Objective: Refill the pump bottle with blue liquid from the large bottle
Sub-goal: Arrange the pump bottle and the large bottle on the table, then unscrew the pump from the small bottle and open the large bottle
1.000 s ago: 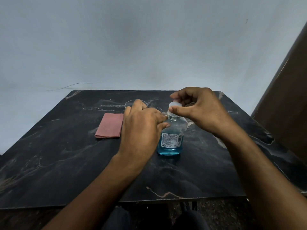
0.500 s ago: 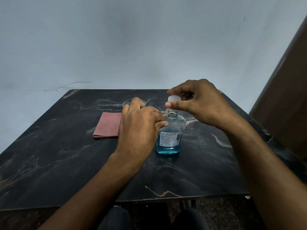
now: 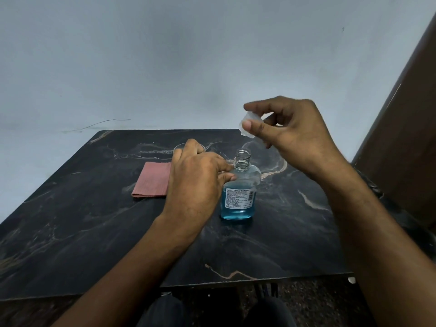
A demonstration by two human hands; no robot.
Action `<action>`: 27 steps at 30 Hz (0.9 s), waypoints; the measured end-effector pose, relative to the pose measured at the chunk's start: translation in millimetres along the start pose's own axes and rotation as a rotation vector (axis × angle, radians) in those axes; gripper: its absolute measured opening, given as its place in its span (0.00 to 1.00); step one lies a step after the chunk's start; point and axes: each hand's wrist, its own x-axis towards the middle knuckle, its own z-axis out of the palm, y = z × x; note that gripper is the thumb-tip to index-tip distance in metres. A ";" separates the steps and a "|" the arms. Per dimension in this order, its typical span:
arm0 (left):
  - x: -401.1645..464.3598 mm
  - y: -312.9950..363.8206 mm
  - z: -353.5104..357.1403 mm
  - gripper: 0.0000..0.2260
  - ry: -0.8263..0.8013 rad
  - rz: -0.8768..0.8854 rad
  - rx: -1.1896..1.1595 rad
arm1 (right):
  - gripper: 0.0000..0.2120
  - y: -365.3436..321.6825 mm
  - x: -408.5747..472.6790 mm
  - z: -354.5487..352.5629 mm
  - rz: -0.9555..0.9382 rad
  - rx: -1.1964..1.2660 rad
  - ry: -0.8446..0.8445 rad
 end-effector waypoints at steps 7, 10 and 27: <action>-6.2 2.4 -7.0 0.17 0.054 0.028 -0.024 | 0.22 47.5 -38.3 0.2 0.266 0.298 0.011; -15.0 0.2 -7.7 0.15 0.131 0.059 -0.071 | 0.17 67.2 -64.1 2.8 0.365 0.389 0.075; -67.2 -32.0 14.4 0.21 0.281 -0.294 -0.508 | 0.18 114.5 -106.1 28.7 0.567 -0.159 -0.021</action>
